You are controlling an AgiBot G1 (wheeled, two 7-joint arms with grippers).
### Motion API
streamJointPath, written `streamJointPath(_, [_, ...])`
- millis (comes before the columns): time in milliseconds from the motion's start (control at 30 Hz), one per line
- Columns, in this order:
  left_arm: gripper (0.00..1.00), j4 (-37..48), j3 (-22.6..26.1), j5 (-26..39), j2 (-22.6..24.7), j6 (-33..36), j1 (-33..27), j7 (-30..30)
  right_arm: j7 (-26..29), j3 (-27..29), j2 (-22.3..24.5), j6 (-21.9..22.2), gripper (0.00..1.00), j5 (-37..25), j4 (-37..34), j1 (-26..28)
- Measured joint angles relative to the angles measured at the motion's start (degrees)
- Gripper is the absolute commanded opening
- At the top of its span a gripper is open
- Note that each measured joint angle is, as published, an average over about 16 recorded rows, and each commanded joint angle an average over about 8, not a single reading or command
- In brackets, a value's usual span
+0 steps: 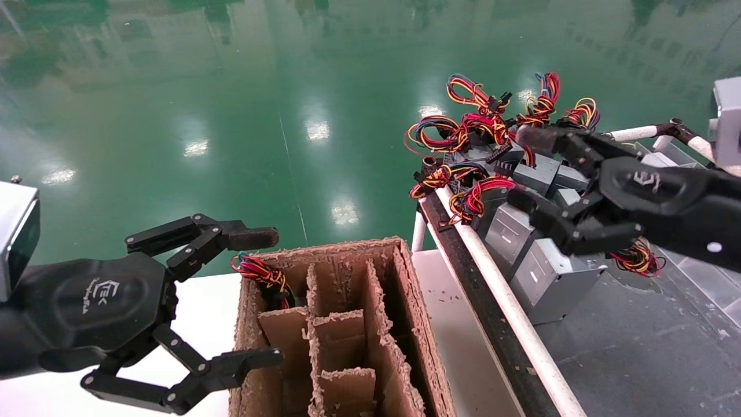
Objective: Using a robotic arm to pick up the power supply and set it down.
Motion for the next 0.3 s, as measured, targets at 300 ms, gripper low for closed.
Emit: streamJointPath(300, [1.0,0.0,0.0,0.0,0.0,0.0,0.0,0.0,2.64,4.78,0.65,-0.28,1.0,-2.69,6.4,-3.61])
